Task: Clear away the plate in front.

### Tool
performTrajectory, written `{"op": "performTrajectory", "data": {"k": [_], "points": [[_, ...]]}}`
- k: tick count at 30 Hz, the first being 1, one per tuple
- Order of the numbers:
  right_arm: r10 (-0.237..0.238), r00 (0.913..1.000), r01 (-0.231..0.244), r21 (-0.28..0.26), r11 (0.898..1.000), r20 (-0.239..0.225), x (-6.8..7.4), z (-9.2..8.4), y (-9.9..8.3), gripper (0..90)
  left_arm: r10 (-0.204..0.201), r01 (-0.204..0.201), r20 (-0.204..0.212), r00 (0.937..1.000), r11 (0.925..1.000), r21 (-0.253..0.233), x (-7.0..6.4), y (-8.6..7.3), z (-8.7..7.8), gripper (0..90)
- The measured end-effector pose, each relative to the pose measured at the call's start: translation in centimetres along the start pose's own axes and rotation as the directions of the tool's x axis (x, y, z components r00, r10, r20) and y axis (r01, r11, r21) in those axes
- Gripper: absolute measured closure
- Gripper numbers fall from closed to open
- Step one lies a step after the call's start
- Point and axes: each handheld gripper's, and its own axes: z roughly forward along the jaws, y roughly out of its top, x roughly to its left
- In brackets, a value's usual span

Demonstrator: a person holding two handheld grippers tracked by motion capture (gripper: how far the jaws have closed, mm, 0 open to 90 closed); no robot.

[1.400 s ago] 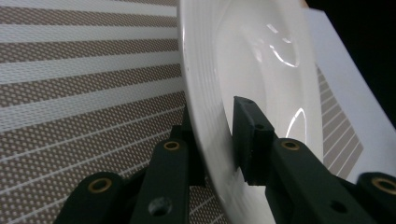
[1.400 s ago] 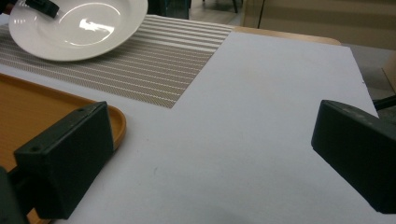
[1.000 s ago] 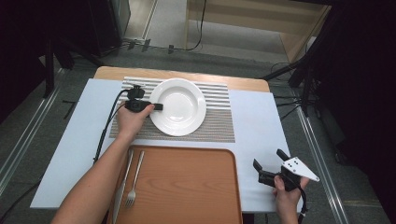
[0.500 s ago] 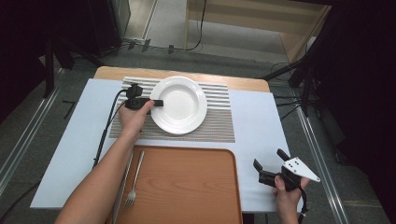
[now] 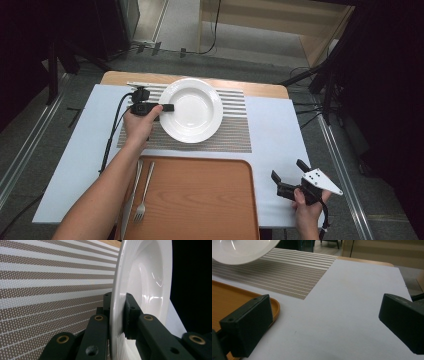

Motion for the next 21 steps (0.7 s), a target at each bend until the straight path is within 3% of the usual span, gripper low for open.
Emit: {"op": "performTrajectory", "data": {"k": [21], "points": [[0.0,1.0,0.0,-0.002,1.0,-0.002,0.0,0.0,0.0,0.0,0.033,-0.033,0.05,0.9982,0.9994,0.008,-1.6,-1.4,-1.4,80.7]]}}
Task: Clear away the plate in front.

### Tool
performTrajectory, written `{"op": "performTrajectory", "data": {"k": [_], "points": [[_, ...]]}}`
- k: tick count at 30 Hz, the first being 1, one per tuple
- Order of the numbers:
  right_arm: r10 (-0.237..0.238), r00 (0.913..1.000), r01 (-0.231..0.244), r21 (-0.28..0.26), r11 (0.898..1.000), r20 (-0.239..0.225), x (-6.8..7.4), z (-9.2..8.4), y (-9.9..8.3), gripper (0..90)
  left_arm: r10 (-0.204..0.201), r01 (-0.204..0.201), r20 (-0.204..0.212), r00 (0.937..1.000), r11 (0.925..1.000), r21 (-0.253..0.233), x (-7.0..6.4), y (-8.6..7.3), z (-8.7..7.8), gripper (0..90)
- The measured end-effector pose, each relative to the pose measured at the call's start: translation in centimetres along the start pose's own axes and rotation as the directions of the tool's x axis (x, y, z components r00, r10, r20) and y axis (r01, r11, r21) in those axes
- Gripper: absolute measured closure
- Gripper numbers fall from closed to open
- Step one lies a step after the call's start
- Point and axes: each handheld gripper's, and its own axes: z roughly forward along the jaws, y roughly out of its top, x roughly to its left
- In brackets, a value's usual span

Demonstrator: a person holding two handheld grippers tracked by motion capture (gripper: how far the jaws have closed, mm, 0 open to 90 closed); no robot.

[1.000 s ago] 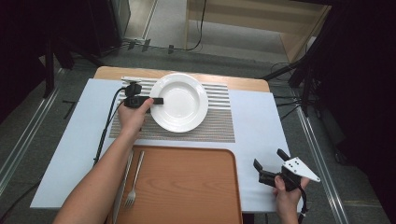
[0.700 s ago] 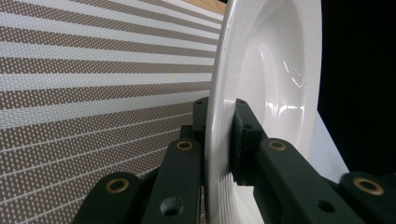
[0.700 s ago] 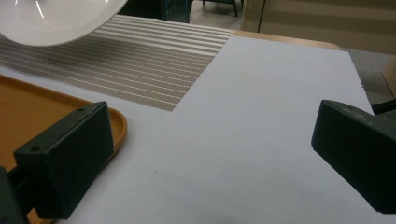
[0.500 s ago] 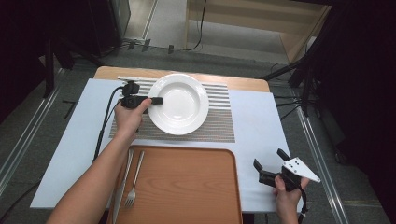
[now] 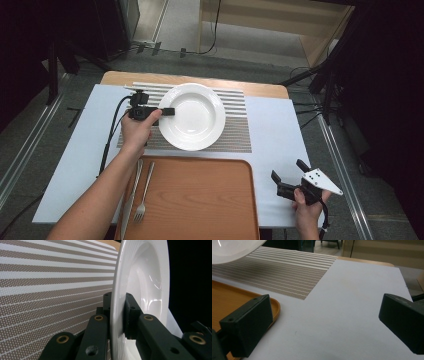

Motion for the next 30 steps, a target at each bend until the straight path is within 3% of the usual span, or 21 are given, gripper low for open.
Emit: {"op": "performTrajectory", "data": {"k": [11,18,30], "points": [[-0.003,1.0,0.003,0.003,1.0,-0.001,0.0,0.0,0.0,0.0,0.004,-0.004,0.031,0.9995,1.0,0.0,-0.6,-1.1,-0.6,80.6],[-0.003,1.0,0.003,0.002,1.0,-0.006,0.1,0.0,0.0,0.0,-0.025,0.025,0.077,0.9967,0.9997,0.008,-0.6,-1.9,-0.9,80.5],[-0.005,1.0,0.005,0.006,1.0,-0.004,0.1,0.0,0.0,0.0,0.003,-0.004,0.059,0.9982,0.9998,0.018,-1.1,-3.6,-2.2,80.3]]}}
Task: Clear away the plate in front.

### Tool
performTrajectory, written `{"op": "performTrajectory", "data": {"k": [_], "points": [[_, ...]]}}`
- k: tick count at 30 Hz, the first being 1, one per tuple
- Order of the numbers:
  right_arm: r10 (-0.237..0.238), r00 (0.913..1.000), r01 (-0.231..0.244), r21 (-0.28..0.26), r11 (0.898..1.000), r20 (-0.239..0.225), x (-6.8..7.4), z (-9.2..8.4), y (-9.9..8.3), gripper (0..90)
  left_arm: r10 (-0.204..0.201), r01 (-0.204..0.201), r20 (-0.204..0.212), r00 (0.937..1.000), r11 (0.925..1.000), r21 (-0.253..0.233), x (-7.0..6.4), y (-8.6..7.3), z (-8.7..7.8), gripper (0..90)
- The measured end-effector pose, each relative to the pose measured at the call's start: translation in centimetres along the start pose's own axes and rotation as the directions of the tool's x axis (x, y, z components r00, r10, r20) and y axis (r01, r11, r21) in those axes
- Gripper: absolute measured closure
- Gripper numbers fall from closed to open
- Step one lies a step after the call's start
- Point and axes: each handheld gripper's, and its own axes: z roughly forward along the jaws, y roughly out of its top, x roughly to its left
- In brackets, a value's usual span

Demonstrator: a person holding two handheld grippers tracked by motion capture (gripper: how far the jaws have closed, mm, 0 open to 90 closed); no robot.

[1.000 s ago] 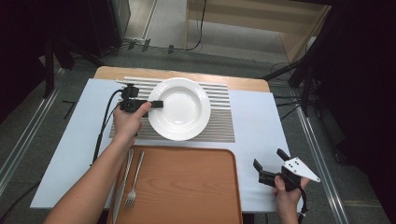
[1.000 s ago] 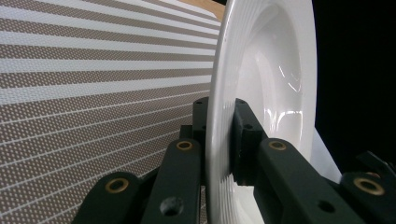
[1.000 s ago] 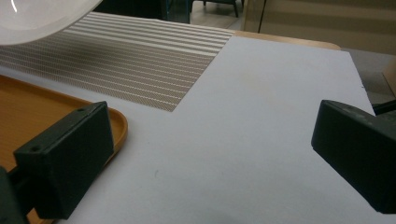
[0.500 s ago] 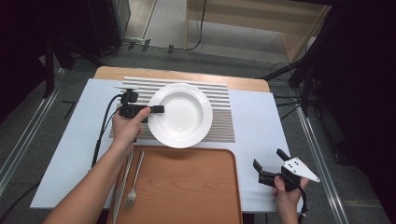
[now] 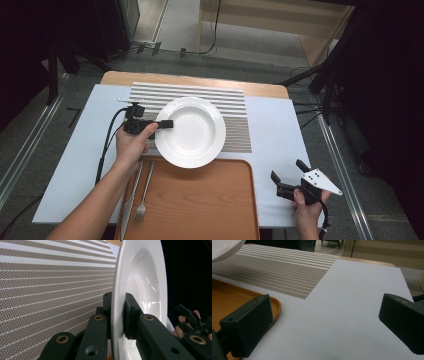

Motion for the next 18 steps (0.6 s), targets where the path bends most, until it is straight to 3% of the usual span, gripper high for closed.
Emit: {"op": "performTrajectory", "data": {"k": [18], "points": [[-0.004,1.0,0.004,0.002,1.0,0.002,0.1,0.0,0.0,0.0,0.012,-0.013,0.034,0.9994,0.9986,0.051,-0.4,-3.3,-1.2,80.4]]}}
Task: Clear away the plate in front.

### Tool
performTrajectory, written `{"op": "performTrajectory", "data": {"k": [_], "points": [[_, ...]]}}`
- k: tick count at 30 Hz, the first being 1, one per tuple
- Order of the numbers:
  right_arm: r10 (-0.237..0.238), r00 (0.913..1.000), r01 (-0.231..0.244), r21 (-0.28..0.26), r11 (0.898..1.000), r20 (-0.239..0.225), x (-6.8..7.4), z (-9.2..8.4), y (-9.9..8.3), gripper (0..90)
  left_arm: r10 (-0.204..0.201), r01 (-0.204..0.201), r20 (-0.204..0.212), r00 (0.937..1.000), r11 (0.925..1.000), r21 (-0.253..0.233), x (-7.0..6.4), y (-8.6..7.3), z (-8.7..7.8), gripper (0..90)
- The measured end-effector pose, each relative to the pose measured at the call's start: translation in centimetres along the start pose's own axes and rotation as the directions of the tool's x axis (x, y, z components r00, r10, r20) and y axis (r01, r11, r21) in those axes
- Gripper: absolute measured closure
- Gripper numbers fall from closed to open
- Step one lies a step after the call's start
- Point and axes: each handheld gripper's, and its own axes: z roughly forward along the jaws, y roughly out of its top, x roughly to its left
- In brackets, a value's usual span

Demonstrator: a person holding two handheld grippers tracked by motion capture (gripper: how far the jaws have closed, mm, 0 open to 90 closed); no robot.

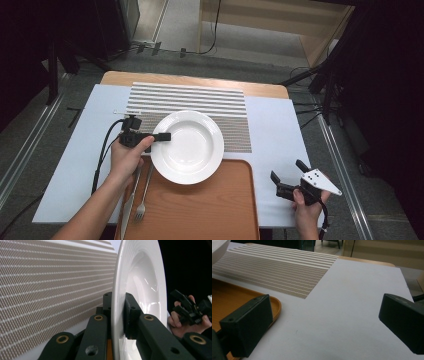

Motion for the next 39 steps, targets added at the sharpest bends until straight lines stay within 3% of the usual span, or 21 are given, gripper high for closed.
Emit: {"op": "performTrajectory", "data": {"k": [39], "points": [[-0.005,1.0,0.005,0.002,1.0,0.004,0.1,0.0,0.0,0.0,0.038,-0.048,0.09,0.9952,0.9928,0.11,-3.3,-7.0,-0.4,80.0]]}}
